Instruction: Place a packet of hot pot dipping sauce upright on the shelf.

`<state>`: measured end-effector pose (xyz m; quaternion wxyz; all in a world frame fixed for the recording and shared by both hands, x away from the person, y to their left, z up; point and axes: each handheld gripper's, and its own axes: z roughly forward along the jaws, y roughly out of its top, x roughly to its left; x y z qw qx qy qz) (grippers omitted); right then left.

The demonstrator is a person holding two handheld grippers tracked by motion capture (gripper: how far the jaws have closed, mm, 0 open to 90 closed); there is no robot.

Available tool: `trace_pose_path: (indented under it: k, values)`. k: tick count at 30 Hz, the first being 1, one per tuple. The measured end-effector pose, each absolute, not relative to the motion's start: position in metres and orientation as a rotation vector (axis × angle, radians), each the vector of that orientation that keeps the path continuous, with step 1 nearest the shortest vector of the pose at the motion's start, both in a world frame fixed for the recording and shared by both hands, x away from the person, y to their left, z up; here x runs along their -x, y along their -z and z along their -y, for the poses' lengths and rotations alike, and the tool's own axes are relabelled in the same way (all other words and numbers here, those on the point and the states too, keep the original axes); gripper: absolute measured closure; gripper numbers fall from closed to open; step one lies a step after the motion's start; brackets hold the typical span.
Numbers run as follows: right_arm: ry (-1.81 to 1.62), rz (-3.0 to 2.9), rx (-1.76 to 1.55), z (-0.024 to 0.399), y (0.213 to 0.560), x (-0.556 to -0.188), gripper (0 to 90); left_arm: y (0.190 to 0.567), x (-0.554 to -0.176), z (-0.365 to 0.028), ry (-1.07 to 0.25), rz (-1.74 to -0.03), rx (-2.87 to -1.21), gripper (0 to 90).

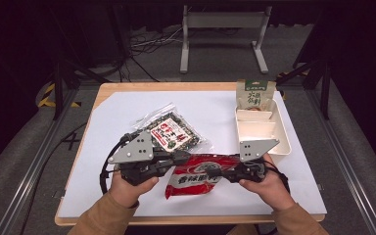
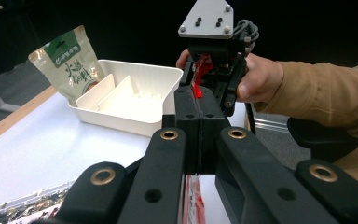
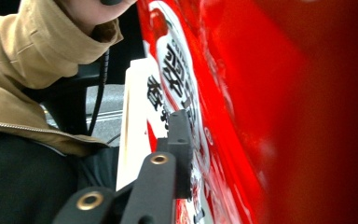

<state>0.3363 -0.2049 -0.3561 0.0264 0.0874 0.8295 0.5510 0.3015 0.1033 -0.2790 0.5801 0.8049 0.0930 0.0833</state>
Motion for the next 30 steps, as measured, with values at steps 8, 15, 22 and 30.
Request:
trace_pose_path:
  k: [8,15,22,30]
  values:
    - [-1.719,-2.557,-0.249,0.210,0.350,-0.336,88.9,0.280,-0.305,-0.107,-0.191,-0.237,-1.868,90.0]
    - [-1.703,-2.569,-0.230,0.212,0.343,-0.334,89.4,0.282,-0.306,-0.109,-0.195,-0.259,-1.860,90.0]
    - [-1.664,-2.592,-0.195,0.216,0.331,-0.333,89.5,0.283,-0.310,-0.111,-0.199,-0.275,-1.864,88.1]
    - [-1.629,-2.588,-0.210,0.224,0.313,-0.339,89.5,0.289,-0.319,-0.115,-0.163,-0.320,-1.878,64.8]
